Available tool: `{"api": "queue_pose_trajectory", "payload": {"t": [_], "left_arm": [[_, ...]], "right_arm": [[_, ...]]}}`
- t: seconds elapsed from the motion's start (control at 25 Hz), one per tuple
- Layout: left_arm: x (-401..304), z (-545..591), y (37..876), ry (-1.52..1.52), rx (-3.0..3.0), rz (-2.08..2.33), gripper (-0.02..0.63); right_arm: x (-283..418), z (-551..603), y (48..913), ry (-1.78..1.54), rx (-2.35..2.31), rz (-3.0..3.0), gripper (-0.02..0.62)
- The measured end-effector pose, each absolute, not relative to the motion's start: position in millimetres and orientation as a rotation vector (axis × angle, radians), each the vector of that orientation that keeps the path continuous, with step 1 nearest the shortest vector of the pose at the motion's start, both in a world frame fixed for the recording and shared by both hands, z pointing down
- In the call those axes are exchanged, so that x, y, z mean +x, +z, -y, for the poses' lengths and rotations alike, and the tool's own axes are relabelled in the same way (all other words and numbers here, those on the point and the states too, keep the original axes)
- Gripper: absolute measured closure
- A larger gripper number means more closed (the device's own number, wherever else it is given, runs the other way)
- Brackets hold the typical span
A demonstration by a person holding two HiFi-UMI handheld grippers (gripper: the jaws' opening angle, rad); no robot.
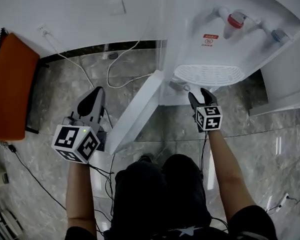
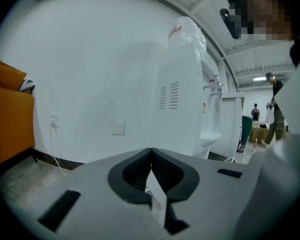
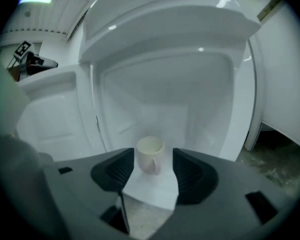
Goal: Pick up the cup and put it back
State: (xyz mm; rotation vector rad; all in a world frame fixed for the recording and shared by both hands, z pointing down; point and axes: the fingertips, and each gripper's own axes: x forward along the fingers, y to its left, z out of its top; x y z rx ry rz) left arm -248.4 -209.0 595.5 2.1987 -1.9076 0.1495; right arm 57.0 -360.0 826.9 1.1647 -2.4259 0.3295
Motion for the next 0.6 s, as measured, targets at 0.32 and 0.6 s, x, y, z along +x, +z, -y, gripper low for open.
{"api": "queue_pose_trajectory", "payload": {"t": [0.32, 0.6], "left_arm": [[-260, 218, 596, 0.218, 2.227, 1.963, 0.595], [-267, 227, 609, 0.237, 2.204, 1.969, 0.595]], "right_arm": [[36, 387, 893, 0.272, 1.108, 2.317, 0.368], [30, 409, 913, 0.241, 1.121, 2.261, 0.468]]}}
